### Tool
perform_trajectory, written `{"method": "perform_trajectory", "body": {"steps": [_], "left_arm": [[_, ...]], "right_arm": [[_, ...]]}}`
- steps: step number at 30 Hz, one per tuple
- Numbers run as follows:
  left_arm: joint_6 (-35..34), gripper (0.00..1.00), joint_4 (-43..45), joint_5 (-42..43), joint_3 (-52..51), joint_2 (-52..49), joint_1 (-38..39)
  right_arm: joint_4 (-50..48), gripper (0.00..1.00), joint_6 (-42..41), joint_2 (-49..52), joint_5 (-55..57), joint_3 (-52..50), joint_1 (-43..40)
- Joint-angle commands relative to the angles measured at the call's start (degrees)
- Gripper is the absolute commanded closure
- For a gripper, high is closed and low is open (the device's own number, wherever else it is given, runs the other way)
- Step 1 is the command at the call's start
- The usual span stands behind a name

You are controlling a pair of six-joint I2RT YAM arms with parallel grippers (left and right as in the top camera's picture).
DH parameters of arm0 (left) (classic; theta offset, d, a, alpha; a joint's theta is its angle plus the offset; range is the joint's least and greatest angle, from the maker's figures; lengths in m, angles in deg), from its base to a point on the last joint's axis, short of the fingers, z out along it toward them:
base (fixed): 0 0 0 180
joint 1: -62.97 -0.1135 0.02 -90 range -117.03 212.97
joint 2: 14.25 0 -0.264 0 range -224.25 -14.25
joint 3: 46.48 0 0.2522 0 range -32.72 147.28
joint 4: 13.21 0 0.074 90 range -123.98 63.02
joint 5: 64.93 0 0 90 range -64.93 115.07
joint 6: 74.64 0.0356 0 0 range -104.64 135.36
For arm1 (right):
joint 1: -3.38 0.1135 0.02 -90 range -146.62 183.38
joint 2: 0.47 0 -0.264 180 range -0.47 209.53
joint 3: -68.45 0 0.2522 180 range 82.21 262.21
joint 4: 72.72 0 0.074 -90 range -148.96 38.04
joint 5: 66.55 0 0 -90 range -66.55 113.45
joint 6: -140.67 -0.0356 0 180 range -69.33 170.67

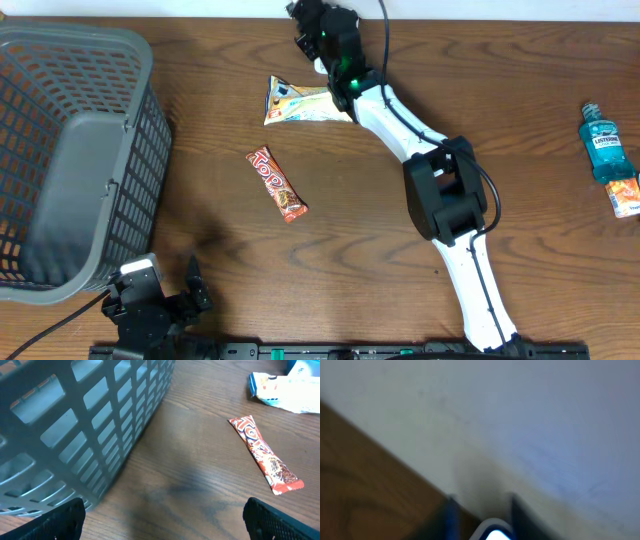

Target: Scan the item barcode

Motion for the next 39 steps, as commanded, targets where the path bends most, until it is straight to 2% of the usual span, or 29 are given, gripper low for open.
{"method": "perform_trajectory", "body": {"steps": [1,3,4,8,13,19,22,31,36,38,39], "left_arm": [[-0.1,0.02,0.0,-0.8,0.2,0.1,-0.1],[-0.1,0.02,0.0,-0.8,0.2,0.1,-0.1],[-0.1,0.02,0.0,-0.8,0.2,0.1,-0.1],[-0.1,0.02,0.0,-0.8,0.2,0.1,-0.1],[-0.1,0.02,0.0,-0.8,0.2,0.1,-0.1],[-0.1,0.02,0.0,-0.8,0.2,0.1,-0.1],[-0.1,0.02,0.0,-0.8,0.2,0.1,-0.1],[-0.1,0.02,0.0,-0.8,0.2,0.1,-0.1],[-0.1,0.02,0.0,-0.8,0.2,0.1,-0.1],[-0.1,0.02,0.0,-0.8,0.2,0.1,-0.1],[-0.1,0.02,0.0,-0.8,0.2,0.1,-0.1]], "right_arm": [[5.2,0.18,0.2,-2.8,0.0,0.2,2.5],[11.5,0.08,0.3,-5.7,-1.7,0.2,2.9],[15.6,0.01,1.0,-7.5,-2.9,0.2,3.0],[30.1,0.01,8.4,-13.8,-8.7,0.2,3.0],[41.4,0.01,16.1,-19.3,-15.0,0.2,2.8],[55.0,0.01,27.3,-18.3,-29.9,0.2,0.2],[56.3,0.05,28.5,-15.6,-29.5,0.2,-0.1],[49.0,0.08,28.9,-7.3,-24.1,0.2,0.4],[46.5,0.13,28.9,-3.3,-19.3,0.2,0.3],[46.7,0.19,28.8,-1.7,-18.3,0.2,0.3],[46.8,0.31,28.8,-0.5,-17.9,0.2,0.3]]}}
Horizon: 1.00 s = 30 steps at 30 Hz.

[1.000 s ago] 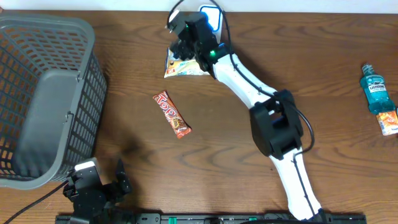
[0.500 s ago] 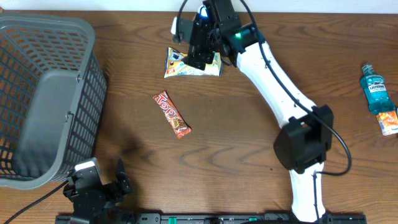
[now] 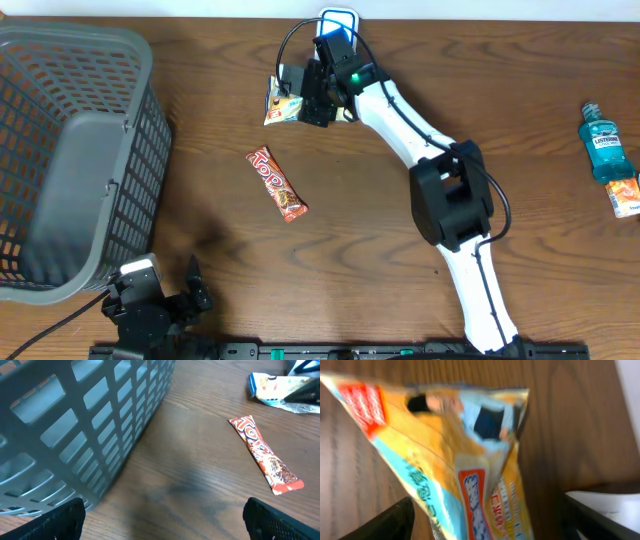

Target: Scan the item barcode

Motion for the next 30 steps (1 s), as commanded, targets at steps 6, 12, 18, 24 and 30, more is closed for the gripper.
{"method": "perform_trajectory", "body": {"steps": [6,12,18,24,30], "left_arm": [[-0.1,0.02,0.0,-0.8,0.2,0.1,-0.1],[-0.1,0.02,0.0,-0.8,0.2,0.1,-0.1],[-0.1,0.02,0.0,-0.8,0.2,0.1,-0.1],[-0.1,0.02,0.0,-0.8,0.2,0.1,-0.1],[-0.1,0.02,0.0,-0.8,0.2,0.1,-0.1]], "right_arm": [[0.5,0.84,0.1,4.3,4.1,0.0,-0.1],[-0.2,0.99,-2.3,3.6,6.8,0.3,-0.1],[-4.4,0.99,-4.4,-0.1,5.6,5.3,-0.3],[-6.6,0.99,-6.0,-1.2,0.2,9.3,-1.7],[-12.2,0.99,-6.3,-1.2,-1.2,9.3,-1.7]]}}
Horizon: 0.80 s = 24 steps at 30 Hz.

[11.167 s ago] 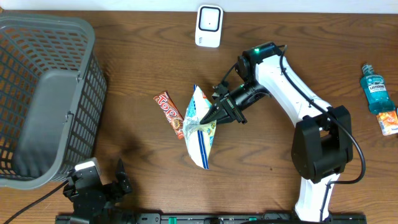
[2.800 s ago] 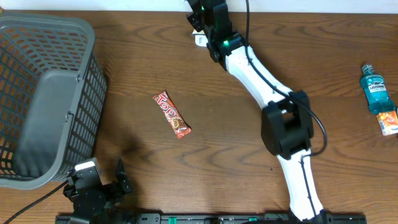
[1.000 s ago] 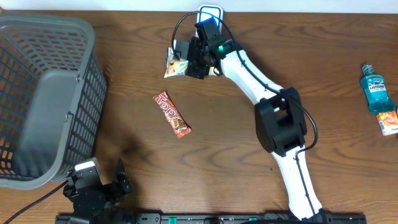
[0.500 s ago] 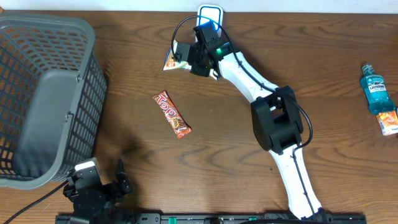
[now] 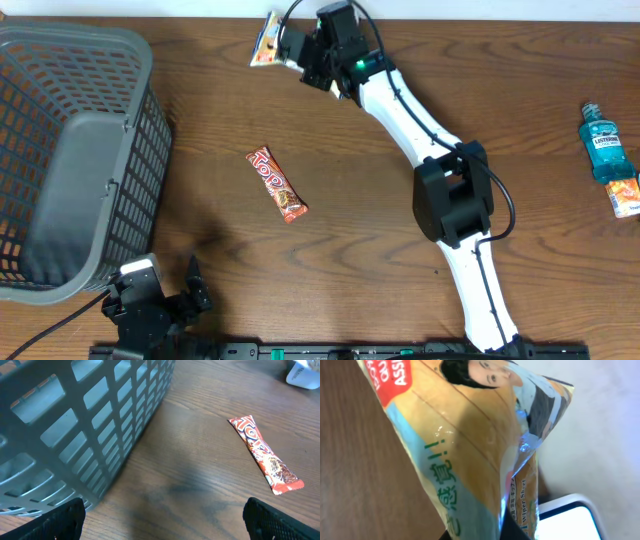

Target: Scan the item barcode

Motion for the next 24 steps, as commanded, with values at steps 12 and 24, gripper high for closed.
{"method": "perform_trajectory", "body": {"steps": [12,24], "left_arm": [[-0.1,0.02,0.0,-0.8,0.2,0.1,-0.1],[-0.1,0.02,0.0,-0.8,0.2,0.1,-0.1]], "right_arm": [[-18.6,0.99,-3.8,2.4,-3.2,1.1,-0.8],[-20.6,0.99,-7.2,4.4,2.4,1.1,-1.0]]}}
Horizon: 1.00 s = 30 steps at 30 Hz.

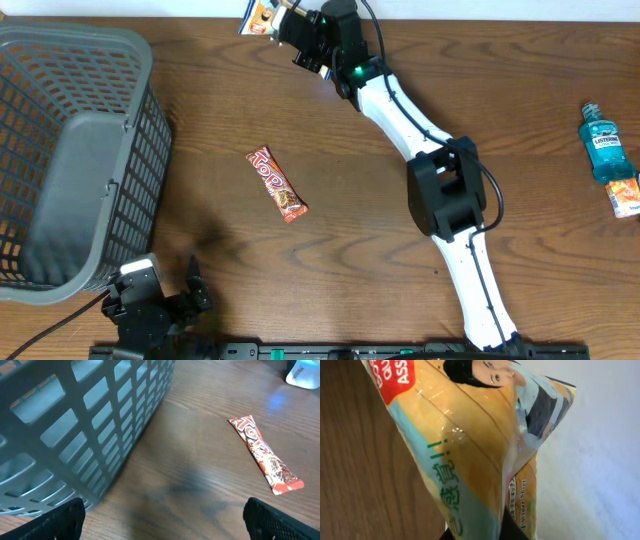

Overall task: Scan the item barcode
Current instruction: 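Carry the wipes pack to the right edge and release it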

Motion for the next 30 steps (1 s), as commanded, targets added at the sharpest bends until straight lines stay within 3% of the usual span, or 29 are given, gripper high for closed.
{"method": "perform_trajectory", "body": {"steps": [1,6,13,18,23,30], "left_arm": [[-0.1,0.02,0.0,-0.8,0.2,0.1,-0.1],[-0.1,0.02,0.0,-0.8,0.2,0.1,-0.1],[-0.1,0.02,0.0,-0.8,0.2,0.1,-0.1],[-0.1,0.02,0.0,-0.8,0.2,0.1,-0.1],[-0.1,0.02,0.0,-0.8,0.2,0.1,-0.1],[-0.1,0.02,0.0,-0.8,0.2,0.1,-0.1]], "right_arm": [[0.0,0.99,-3.2,-0.3,3.2,1.1,-0.5],[6.7,0.99,-4.9,-4.7,6.5,1.1,-0.9],[33.2,0.99,-4.9,-14.6,19.0,1.1,-4.5],[49.4,0.99,-4.9,-16.6,21.0,1.0,-13.0],[50.8,0.99,-8.1,-15.4,20.8,-1.5,-22.2],[45.2,0.99,-11.3,-11.6,20.8,-9.2,-34.4]]}}
